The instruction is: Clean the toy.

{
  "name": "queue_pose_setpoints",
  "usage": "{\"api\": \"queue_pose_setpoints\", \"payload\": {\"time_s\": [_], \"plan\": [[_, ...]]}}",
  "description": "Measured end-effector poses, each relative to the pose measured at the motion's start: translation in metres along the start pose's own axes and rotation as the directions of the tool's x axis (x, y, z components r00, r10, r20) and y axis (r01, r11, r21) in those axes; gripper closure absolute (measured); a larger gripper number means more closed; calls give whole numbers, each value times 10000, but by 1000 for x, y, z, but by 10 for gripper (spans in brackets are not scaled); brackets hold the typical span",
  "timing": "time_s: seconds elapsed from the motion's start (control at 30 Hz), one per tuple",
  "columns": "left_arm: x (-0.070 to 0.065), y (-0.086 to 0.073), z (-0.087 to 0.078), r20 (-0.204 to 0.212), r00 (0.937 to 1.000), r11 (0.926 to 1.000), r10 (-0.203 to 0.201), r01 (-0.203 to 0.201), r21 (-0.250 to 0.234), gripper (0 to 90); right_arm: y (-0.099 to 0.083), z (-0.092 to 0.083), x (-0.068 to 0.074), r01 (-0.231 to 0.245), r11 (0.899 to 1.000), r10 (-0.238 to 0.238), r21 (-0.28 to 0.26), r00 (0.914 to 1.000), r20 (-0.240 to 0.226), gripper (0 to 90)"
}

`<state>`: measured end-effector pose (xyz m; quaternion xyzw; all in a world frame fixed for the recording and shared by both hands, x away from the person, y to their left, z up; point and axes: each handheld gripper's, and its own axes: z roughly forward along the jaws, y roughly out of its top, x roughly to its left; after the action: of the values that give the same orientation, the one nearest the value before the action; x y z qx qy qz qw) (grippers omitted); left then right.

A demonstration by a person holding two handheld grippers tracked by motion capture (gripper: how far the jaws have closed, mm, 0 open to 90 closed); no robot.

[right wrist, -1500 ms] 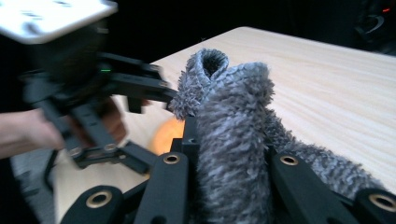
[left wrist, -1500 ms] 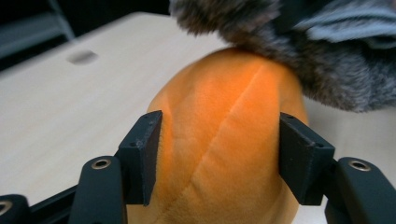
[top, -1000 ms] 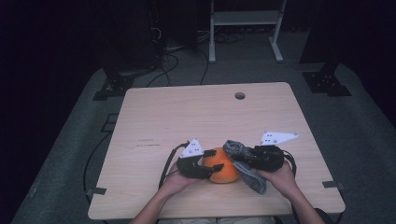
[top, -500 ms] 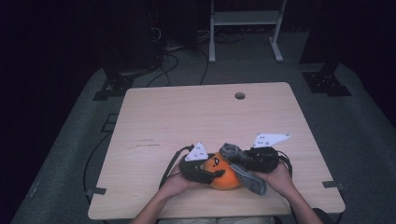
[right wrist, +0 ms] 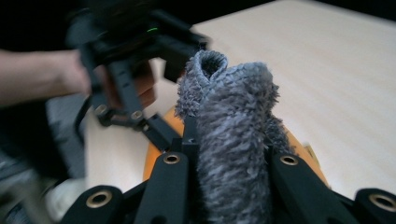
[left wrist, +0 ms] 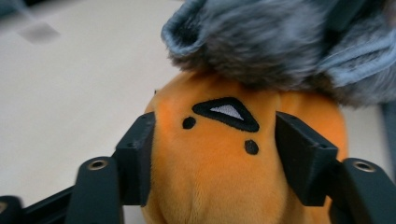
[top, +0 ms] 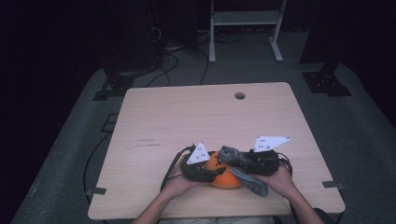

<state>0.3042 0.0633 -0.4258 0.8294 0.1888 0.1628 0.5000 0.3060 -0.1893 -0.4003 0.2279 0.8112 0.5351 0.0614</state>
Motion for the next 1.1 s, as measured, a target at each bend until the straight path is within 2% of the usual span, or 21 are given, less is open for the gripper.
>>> {"api": "queue_pose_setpoints", "payload": {"time_s": [0.07,0.13,0.17,0.23,0.27,0.3,0.37,0.43,0.5,0.57,0.63,0.67,0.7,0.73,0.77,0.8,0.83,0.9,0.97,1.07,1.1], "plan": [[2,-1,0,-161,9998,9999,94,-92,126,352,0,-3,-7,-199,9994,216,-294,9982,555,747],[6,-4,0,115,9999,9997,-111,108,239,277,-6,-4,-15,-210,9996,182,195,9908,1343,746],[9,-5,0,257,9990,9989,-372,364,300,220,-10,-3,-19,-213,9987,141,463,9885,1503,747],[15,-7,1,561,9933,9942,-1007,983,439,164,-16,-3,-21,-481,9968,395,643,9908,1292,747],[15,-8,2,551,9933,9939,-1012,985,494,166,-16,-3,-20,-513,9968,445,611,9931,1082,747],[13,-8,2,545,9947,9952,-875,849,485,208,-15,-2,-16,-439,9977,398,519,9961,783,747],[4,-8,3,569,9984,9986,-1,-28,519,295,-11,4,-7,-173,9994,173,294,9998,-10,747],[-3,-7,3,567,9968,9964,567,-601,596,320,-5,11,1,237,9990,-243,368,9996,136,747],[-4,-8,0,673,9956,9963,654,-690,521,321,-2,12,-3,126,9998,-132,153,9991,394,747],[0,-9,-2,798,9953,9973,546,-583,444,301,-2,10,-11,-92,9997,73,229,9966,815,747],[5,-8,-4,727,9970,9986,256,-289,442,233,-6,6,-20,-305,9987,251,410,9918,1251,747],[9,-7,-4,711,9973,9989,-176,145,440,197,-8,4,-22,-415,9980,349,467,9903,1342,747],[11,-7,-4,751,9967,9986,-318,285,446,187,-11,0,-25,-553,9967,468,598,9897,1353,747],[11,-8,-3,783,9967,9988,-204,168,465,191,-12,-2,-26,-667,9958,583,624,9902,1271,747],[8,-9,-3,859,9962,9988,110,-151,475,229,-13,-3,-25,-772,9954,712,561,9922,1023,747],[4,-9,-2,881,9947,9973,537,-580,459,279,-12,-3,-22,-724,9960,681,522,9944,804,747],[1,-9,-2,871,9933,9959,758,-798,433,307,-10,-1,-19,-602,9972,574,450,9964,616,747],[-8,-7,-2,886,9838,9858,1560,-1607,483,339,-3,6,-14,-442,9985,426,309,9978,501,747],[-11,-7,-3,913,9783,9801,1860,-1913,534,354,1,11,-15,-421,9989,404,229,9968,693,747],[-8,-9,-4,962,9829,9855,1567,-1620,496,332,-2,10,-26,-723,9971,693,226,9913,1116,747],[-5,-9,-5,929,9862,9885,1372,-1423,512,299,-5,8,-30,-884,9956,840,300,9888,1237,747]]}}
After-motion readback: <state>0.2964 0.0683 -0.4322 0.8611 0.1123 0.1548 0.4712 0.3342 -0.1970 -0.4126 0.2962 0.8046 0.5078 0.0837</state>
